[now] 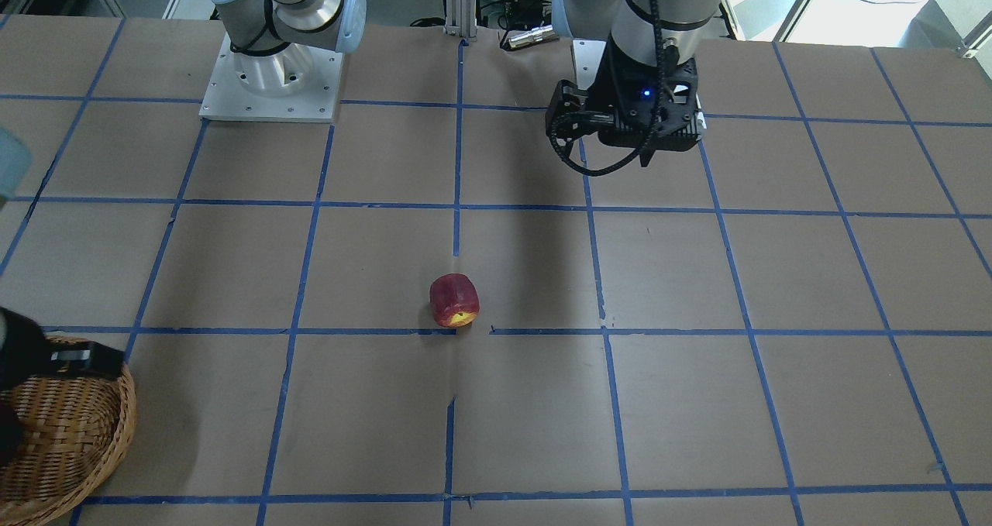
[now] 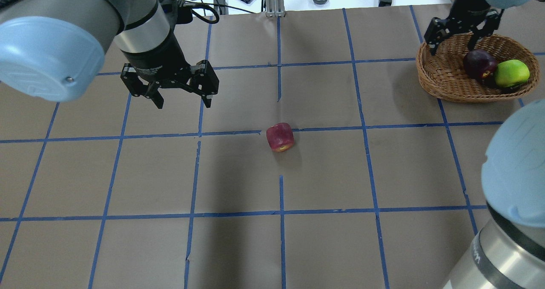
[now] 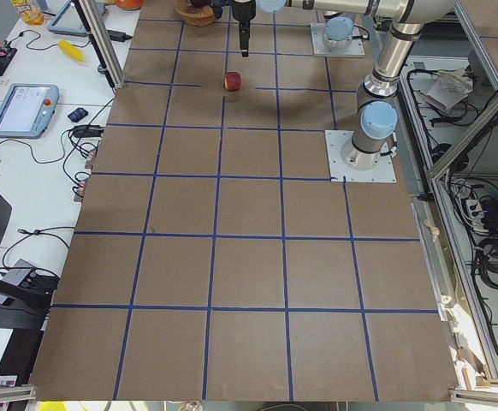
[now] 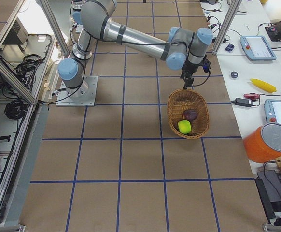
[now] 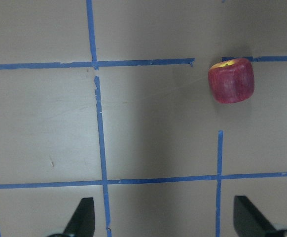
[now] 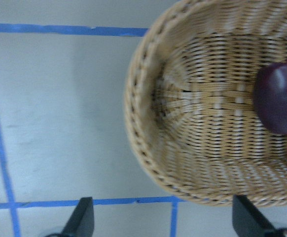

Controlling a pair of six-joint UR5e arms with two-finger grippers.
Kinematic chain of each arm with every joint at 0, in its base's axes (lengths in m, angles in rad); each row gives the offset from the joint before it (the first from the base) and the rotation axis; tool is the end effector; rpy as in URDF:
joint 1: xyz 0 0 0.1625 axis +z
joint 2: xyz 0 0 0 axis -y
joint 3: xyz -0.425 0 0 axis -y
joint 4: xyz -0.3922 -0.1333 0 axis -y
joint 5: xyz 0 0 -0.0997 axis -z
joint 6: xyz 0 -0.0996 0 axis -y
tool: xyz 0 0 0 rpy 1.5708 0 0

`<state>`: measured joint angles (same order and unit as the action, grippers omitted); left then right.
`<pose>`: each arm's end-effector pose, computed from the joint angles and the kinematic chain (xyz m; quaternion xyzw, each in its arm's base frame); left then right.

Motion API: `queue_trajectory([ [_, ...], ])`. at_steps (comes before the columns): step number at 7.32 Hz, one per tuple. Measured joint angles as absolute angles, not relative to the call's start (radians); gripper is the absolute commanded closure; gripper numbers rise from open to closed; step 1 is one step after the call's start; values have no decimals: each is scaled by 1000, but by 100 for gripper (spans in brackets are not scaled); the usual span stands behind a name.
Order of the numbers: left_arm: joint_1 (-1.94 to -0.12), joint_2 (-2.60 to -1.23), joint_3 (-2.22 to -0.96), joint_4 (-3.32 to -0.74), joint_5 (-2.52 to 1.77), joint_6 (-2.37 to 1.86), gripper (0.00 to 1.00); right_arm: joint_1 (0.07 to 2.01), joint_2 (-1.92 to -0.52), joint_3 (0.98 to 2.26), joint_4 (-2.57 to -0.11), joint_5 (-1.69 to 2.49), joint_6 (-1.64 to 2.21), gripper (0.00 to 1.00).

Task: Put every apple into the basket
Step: 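Move the right gripper from the basket down to the red apple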

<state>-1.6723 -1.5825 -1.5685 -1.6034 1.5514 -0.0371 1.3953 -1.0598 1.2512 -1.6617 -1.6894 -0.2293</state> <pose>-0.1844 -0.4763 0.4801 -0.0320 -0.9992 -0.0216 0.0082 0.0005 -0.6929 0.3502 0.0298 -0.9965 -0.0610 0.0479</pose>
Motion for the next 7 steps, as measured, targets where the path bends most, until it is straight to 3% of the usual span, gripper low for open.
queue_trajectory([
  [4,-1518,-1566,-1556,-1608,1537,87,0,1745,-1039,1271,-1679,-1585,-83,0],
  [7,-1518,-1555,-1558,-1645,1525,43,0,1864,-1010,1324,-1748,-1491,-74,0],
])
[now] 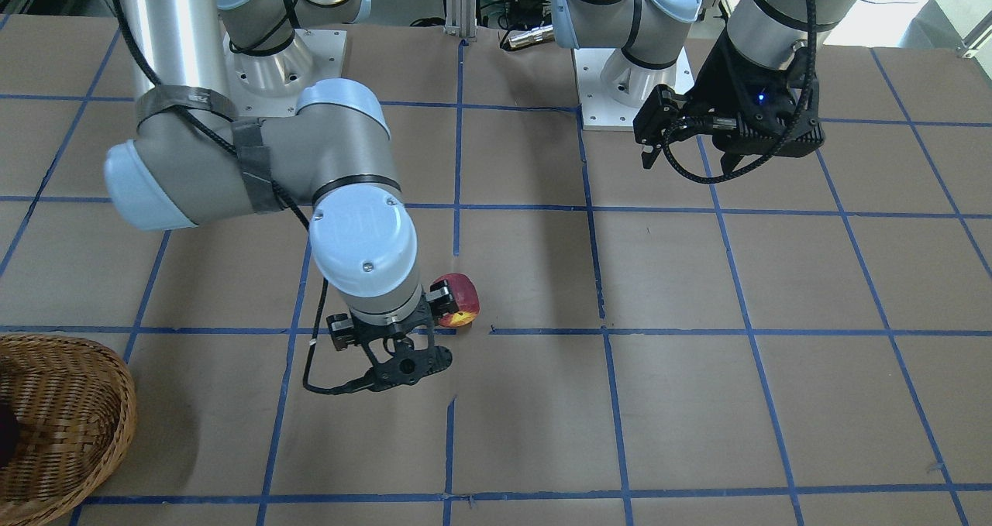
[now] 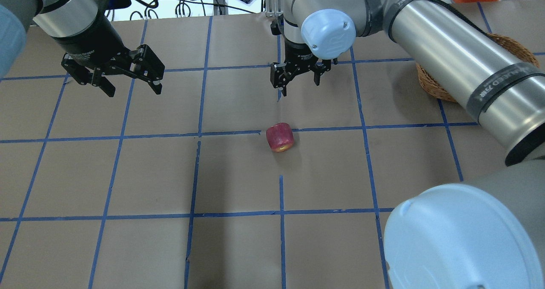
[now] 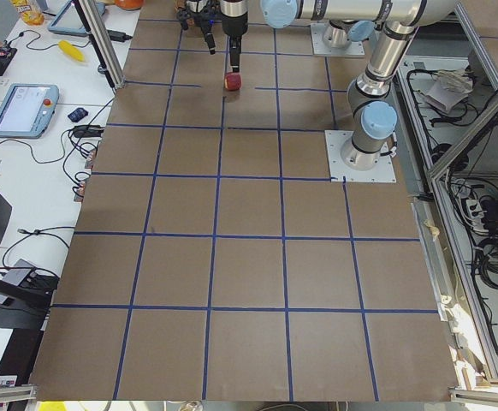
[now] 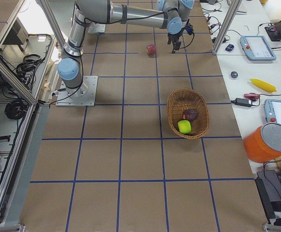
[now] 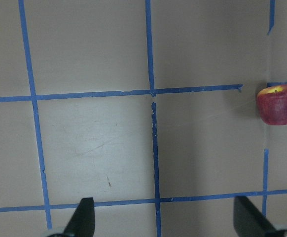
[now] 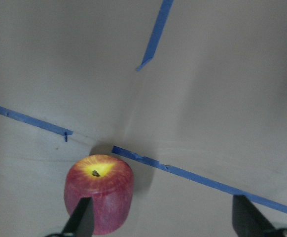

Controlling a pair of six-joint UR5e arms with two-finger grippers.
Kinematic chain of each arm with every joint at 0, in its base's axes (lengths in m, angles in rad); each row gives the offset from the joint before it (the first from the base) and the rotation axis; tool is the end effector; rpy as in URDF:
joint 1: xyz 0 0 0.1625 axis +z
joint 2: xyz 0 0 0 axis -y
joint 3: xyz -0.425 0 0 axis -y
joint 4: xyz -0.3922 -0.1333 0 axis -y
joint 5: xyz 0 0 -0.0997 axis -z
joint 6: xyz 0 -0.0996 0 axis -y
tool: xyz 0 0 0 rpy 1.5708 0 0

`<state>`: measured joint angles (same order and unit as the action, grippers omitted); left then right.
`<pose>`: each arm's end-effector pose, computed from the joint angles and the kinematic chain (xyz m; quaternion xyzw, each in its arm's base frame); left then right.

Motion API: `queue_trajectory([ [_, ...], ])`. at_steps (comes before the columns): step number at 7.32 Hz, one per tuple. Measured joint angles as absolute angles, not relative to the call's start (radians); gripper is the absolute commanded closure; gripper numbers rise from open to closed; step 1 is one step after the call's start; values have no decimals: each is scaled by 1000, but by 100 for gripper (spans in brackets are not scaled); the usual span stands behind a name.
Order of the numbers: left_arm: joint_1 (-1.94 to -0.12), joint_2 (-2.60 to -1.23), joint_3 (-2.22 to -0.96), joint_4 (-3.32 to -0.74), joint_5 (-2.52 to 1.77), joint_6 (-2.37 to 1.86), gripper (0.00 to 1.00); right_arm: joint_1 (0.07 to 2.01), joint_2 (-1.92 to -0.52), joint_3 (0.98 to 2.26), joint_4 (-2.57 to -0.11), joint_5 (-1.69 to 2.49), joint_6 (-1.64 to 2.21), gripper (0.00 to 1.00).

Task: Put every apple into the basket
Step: 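Move the right gripper from the basket down to the red apple, then close the right gripper on the red apple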

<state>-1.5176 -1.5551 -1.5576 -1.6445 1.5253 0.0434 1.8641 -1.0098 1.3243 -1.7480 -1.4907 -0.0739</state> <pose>-0.1121 -0.4872 0.4949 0.0054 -0.9995 -0.0213 0.0238 0.3331 -0.6142 0.2890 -0.1793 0.9806 0.0725 0.0322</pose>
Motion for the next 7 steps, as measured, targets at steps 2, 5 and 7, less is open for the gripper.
queue_trajectory([
  [2,-1521,-1553,-1559,-1653,1512,24,0,1874,-996,1421,-1880,-1417,-70,0],
  [5,-1522,-1549,-1561,-1656,1514,25,0,1899,-1001,1521,-1972,-1406,-59,0],
  [7,-1522,-1542,-1565,-1651,1515,28,0,1907,-1000,1538,-1987,-1403,-35,0],
])
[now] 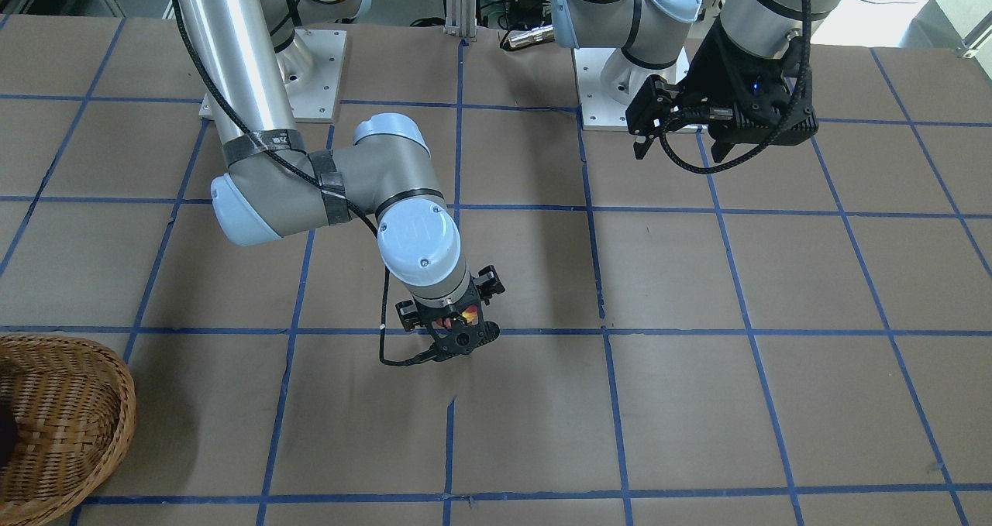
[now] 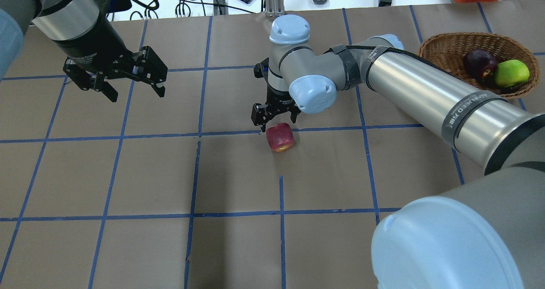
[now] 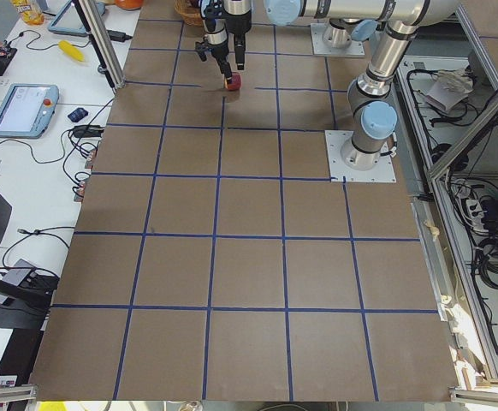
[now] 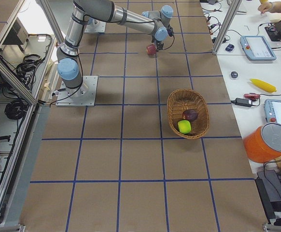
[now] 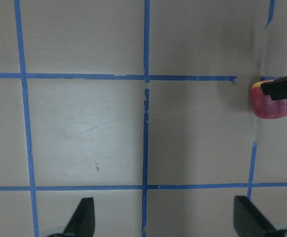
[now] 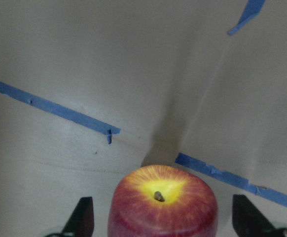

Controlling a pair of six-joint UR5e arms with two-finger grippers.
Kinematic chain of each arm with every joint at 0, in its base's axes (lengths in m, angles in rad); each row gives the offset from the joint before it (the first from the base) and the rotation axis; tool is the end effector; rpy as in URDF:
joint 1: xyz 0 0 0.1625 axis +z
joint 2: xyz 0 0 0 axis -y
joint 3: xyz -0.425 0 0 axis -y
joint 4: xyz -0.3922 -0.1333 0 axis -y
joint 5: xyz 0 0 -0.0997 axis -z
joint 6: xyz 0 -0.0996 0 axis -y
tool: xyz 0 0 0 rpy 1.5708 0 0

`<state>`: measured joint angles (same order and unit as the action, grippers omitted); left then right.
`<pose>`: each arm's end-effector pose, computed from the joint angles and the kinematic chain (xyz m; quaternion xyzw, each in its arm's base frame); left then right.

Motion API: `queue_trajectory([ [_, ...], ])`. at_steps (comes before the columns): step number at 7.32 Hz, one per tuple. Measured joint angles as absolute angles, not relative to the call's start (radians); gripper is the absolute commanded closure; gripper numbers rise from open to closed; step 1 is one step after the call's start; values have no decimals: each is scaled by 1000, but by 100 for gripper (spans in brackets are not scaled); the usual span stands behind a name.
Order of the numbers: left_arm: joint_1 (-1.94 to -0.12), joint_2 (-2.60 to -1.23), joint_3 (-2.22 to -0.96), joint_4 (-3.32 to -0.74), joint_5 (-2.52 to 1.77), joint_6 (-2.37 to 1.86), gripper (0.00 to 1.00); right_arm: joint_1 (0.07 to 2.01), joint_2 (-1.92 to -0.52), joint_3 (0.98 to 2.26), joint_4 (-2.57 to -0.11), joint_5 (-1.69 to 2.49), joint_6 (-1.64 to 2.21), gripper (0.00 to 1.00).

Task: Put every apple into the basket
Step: 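Close the right gripper on the red apple, then carry the red apple into the basket and open the right gripper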

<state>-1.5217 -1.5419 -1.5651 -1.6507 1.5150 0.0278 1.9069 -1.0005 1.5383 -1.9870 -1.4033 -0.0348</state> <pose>-0.1154 -0.4810 0.4970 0.0113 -0.9993 -0.0216 0.0287 0.3570 -0.5673 0.2098 -0.1784 0.9785 0.0724 0.0735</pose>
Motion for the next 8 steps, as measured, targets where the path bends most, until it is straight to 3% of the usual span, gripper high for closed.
queue_trajectory([
  [2,-1521,-1539,-1566,-1648,1517,29,0,1908,-999,1573,-1994,-1411,-31,0],
  [3,-1520,-1539,-1565,-1648,1518,29,0,1910,-1000,1592,-2004,-1413,-27,38],
  [4,-1520,-1539,-1568,-1648,1518,29,0,1913,-1000,1604,-2026,-1414,-25,99],
  [8,-1520,-1537,-1571,-1650,1519,32,0,1864,-1016,1578,-2076,-1444,-38,100],
])
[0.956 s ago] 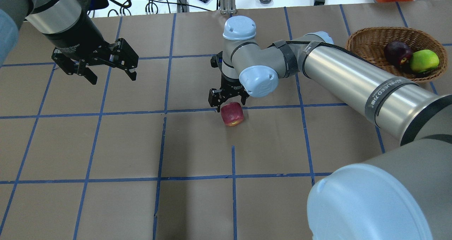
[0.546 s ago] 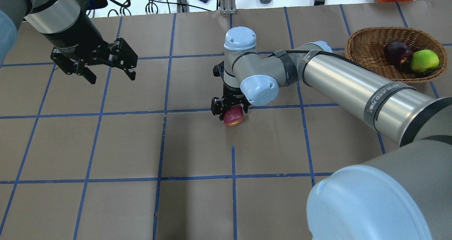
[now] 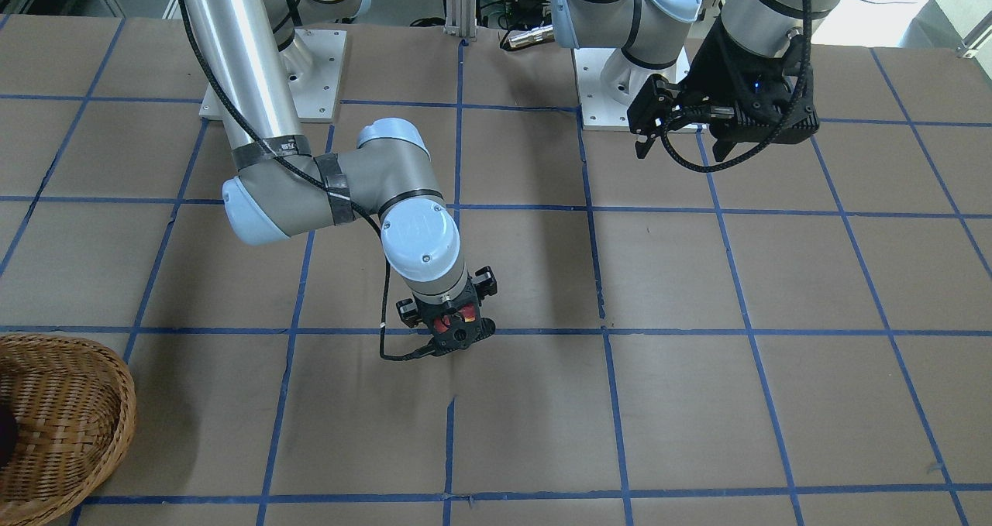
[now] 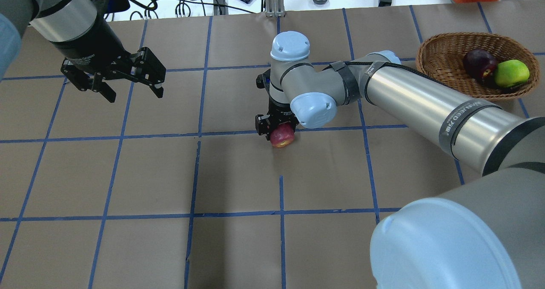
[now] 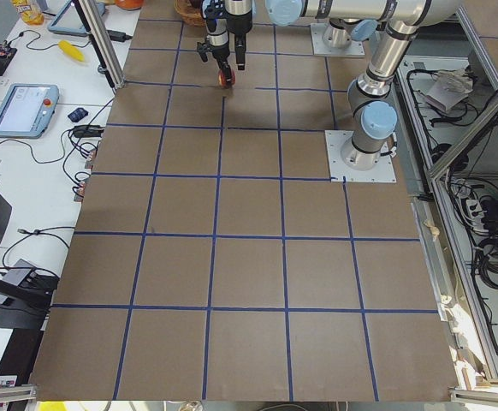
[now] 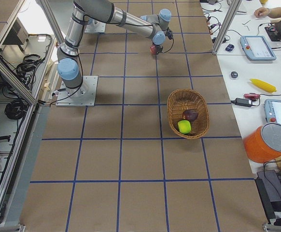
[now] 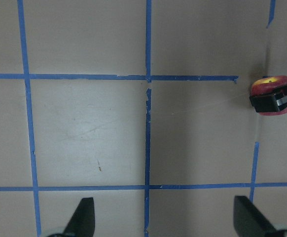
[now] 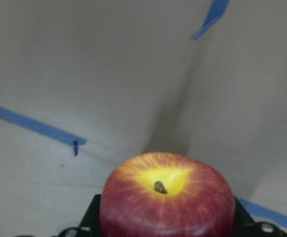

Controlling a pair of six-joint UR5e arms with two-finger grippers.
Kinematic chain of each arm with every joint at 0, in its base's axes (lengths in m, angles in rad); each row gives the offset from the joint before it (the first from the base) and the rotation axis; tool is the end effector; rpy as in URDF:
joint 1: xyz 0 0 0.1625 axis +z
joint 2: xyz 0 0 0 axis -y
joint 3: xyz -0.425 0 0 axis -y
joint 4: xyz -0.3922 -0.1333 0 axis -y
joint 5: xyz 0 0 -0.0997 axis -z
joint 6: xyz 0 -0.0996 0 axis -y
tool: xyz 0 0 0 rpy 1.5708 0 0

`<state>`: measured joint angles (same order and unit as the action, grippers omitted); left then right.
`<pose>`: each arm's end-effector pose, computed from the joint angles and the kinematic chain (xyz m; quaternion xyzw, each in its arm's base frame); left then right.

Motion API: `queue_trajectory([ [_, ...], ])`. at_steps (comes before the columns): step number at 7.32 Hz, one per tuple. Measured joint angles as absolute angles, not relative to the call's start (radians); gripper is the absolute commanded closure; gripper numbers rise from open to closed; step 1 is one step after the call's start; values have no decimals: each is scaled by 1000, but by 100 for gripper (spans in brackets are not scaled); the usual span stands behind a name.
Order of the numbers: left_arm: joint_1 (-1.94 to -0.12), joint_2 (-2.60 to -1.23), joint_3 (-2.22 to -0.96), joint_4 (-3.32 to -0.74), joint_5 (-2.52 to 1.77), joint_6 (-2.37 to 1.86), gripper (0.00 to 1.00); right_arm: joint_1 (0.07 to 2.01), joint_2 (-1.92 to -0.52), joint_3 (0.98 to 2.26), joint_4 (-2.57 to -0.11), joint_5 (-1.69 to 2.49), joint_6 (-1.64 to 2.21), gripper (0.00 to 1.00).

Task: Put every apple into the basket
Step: 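Carry the red apple into the basket and open the right gripper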

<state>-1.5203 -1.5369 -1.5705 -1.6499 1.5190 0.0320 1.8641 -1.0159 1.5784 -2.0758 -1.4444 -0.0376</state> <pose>-0.1144 -0.4791 0.4968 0.0098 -0.9994 -0.0214 0.0268 0.3274 -0.5796 0.2102 -0.1625 0.9843 0.0365 0.0590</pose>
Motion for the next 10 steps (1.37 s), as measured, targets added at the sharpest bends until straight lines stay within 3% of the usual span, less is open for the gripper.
queue_trajectory([
  [4,-1508,-1540,-1557,-1654,1539,35,0,1563,-1108,1380,-1885,-1506,-59,100],
  [7,-1501,-1554,-1552,-1645,1585,32,0,1408,-1050,1258,-1856,-1610,-264,100],
  [10,-1502,-1548,-1563,-1641,1594,29,0,1244,-938,1239,-1948,-1622,-463,100],
])
